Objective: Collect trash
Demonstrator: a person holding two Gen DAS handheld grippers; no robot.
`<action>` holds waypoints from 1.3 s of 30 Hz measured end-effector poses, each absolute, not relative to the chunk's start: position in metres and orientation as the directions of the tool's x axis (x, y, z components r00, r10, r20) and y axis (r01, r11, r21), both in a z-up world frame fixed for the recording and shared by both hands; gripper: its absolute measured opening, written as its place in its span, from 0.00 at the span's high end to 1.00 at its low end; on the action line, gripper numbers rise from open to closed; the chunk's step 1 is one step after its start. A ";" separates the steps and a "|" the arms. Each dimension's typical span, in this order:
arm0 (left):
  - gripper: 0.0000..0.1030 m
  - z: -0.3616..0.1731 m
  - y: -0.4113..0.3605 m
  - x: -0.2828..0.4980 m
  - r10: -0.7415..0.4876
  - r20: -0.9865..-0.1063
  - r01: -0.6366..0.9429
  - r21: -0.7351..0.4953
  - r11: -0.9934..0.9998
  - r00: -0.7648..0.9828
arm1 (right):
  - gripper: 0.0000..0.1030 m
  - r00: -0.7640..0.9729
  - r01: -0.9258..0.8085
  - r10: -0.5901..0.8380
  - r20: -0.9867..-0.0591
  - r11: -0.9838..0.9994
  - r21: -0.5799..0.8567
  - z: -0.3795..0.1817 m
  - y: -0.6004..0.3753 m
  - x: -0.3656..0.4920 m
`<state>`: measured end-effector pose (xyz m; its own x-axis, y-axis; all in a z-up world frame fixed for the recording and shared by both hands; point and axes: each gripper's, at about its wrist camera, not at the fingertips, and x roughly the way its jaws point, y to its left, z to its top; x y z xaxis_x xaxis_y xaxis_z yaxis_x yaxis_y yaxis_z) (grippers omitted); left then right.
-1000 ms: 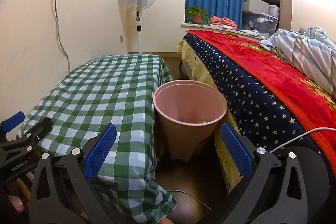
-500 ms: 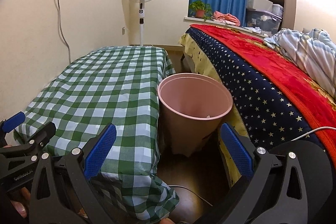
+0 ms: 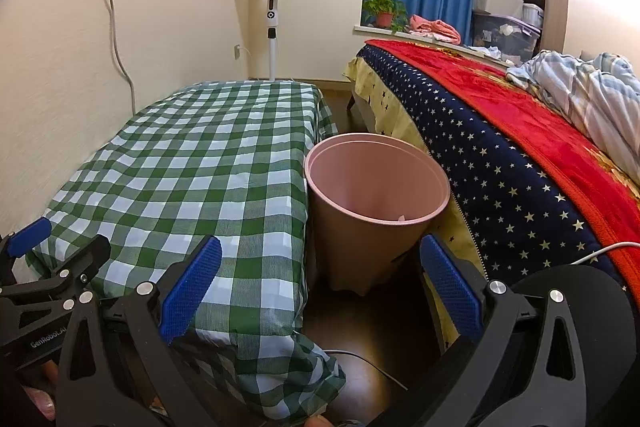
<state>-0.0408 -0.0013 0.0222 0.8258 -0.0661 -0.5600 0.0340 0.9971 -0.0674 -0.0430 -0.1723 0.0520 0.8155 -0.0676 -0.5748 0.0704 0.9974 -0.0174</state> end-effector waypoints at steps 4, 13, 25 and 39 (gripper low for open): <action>0.08 0.022 -0.002 -0.040 -0.066 -0.561 0.034 -0.068 0.997 0.825 | 0.05 0.817 0.071 -0.069 -0.572 0.997 -0.018 0.052 -0.172 -0.042; 0.08 0.020 -0.005 -0.042 -0.070 -0.561 0.039 -0.068 0.997 0.825 | 0.05 0.822 0.074 -0.077 -0.565 0.997 -0.029 0.050 -0.168 -0.044; 0.08 0.020 -0.006 -0.042 -0.071 -0.560 0.039 -0.069 0.997 0.825 | 0.05 0.823 0.081 -0.084 -0.562 0.996 -0.031 0.052 -0.167 -0.046; 0.08 0.020 -0.011 -0.044 -0.074 -0.559 0.045 -0.067 0.997 0.826 | 0.05 0.825 0.088 -0.090 -0.557 0.996 -0.030 0.054 -0.167 -0.047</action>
<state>-0.0439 -0.0110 0.0202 0.8258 -0.0744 -0.5591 0.0448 0.9968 -0.0666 -0.0469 -0.1666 0.0542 0.8254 -0.0899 -0.5573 0.0880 0.9957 -0.0302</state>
